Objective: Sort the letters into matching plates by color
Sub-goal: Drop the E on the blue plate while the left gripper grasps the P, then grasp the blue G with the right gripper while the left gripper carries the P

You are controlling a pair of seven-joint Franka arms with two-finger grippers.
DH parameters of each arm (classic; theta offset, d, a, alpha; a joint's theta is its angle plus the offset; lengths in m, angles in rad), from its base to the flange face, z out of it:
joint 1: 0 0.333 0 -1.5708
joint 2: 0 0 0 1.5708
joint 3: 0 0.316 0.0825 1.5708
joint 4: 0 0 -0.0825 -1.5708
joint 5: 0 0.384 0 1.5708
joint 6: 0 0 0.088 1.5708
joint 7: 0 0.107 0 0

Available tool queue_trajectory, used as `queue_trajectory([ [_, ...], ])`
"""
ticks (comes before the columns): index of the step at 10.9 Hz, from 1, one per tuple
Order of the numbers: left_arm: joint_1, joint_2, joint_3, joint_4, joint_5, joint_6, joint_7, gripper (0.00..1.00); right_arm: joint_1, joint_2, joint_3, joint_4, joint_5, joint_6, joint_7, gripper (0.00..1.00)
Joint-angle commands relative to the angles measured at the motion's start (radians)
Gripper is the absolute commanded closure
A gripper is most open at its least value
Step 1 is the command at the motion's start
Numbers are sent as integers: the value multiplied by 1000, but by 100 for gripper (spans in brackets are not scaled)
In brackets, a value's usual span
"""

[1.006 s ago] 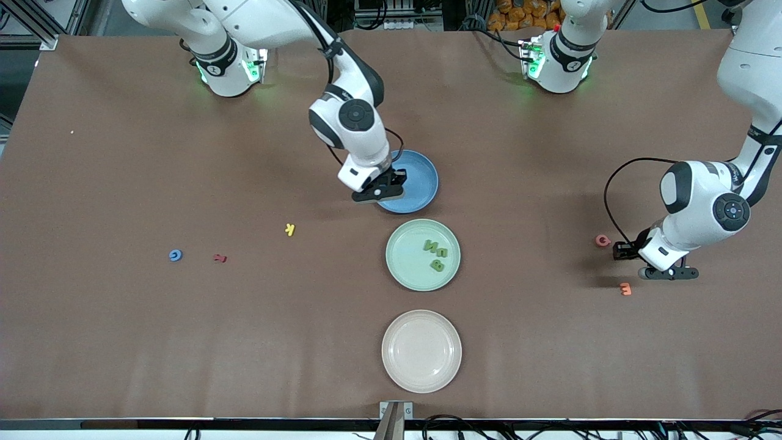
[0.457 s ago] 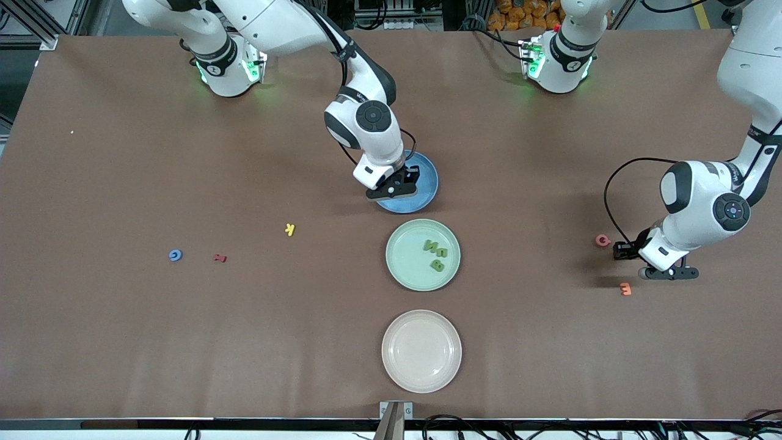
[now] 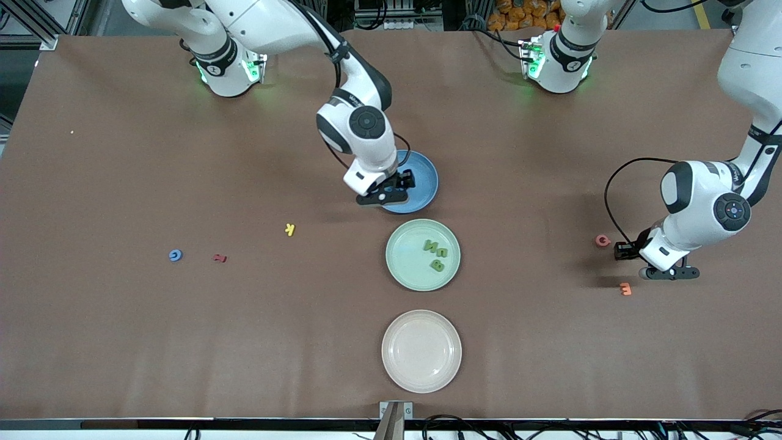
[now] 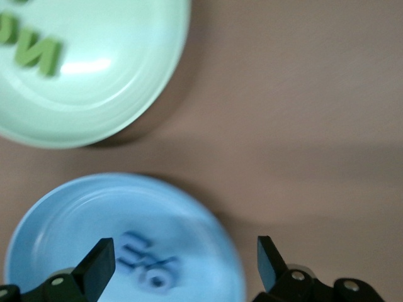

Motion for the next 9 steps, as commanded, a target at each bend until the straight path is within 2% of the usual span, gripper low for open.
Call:
queue_trajectory([
  [1,-1,26,-5,-14,27,8,-43,61,-106,-100,-32,-11,-5,-128,-129,0],
  [2,-1,26,-5,-14,27,8,-49,62,-153,-122,-40,-12,-2,-151,-180,0],
  [6,-1,26,-5,-14,27,9,-40,100,-336,-155,-95,-12,6,-187,-454,0],
  [9,-2,21,-6,-9,27,8,-32,100,-476,-160,-106,-15,6,-188,-658,0],
])
